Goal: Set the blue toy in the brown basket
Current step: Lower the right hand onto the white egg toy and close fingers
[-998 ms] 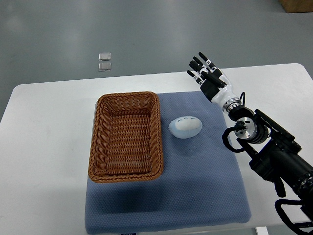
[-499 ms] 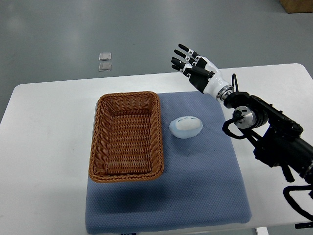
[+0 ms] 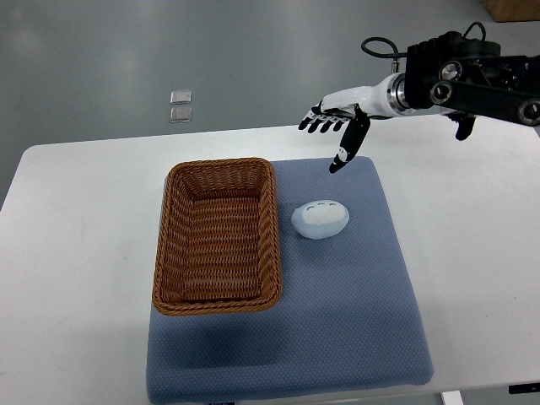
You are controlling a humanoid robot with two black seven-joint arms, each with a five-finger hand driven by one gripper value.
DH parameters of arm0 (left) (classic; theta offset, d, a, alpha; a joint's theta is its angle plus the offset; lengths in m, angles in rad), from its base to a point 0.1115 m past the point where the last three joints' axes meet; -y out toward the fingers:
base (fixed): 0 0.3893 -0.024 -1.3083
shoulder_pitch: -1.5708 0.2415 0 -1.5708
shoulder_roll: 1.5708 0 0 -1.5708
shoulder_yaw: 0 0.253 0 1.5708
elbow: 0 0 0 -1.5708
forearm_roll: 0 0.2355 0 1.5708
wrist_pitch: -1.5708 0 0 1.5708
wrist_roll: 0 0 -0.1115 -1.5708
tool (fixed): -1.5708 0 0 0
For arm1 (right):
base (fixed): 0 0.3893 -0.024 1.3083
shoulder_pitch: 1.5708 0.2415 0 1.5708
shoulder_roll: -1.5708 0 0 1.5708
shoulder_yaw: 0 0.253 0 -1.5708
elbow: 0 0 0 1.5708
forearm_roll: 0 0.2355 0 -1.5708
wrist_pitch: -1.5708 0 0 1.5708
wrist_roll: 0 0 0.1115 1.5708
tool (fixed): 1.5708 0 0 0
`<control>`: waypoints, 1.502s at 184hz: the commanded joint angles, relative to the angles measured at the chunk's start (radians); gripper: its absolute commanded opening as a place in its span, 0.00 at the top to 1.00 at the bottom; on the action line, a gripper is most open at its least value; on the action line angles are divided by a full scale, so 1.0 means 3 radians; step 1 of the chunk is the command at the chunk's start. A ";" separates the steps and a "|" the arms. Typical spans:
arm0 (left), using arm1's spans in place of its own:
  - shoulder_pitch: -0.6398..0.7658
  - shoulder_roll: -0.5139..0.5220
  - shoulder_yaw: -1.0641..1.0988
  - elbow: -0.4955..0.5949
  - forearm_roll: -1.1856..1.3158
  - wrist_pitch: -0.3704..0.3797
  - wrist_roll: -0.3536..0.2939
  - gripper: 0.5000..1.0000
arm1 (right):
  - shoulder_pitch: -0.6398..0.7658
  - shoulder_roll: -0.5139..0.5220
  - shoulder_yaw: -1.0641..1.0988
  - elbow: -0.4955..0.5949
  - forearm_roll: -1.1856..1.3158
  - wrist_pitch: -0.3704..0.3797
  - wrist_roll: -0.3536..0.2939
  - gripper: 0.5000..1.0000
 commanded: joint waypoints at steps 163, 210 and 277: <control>-0.0001 0.0000 0.0005 0.0019 -0.0005 0.0000 0.0001 0.00 | -0.0063 0.0789 -0.0708 0.0085 -0.0033 -0.0338 -0.0306 0.21; 0.0004 0.0000 0.0016 0.0029 -0.0005 0.0000 0.0001 0.00 | -0.0227 0.0815 -0.0713 -0.0027 -0.0038 -0.0415 -0.0311 0.23; 0.0004 0.0000 0.0016 0.0029 -0.0005 0.0000 0.0001 0.00 | -0.0477 0.0866 -0.0713 -0.0160 -0.0294 -0.0527 -0.0281 0.80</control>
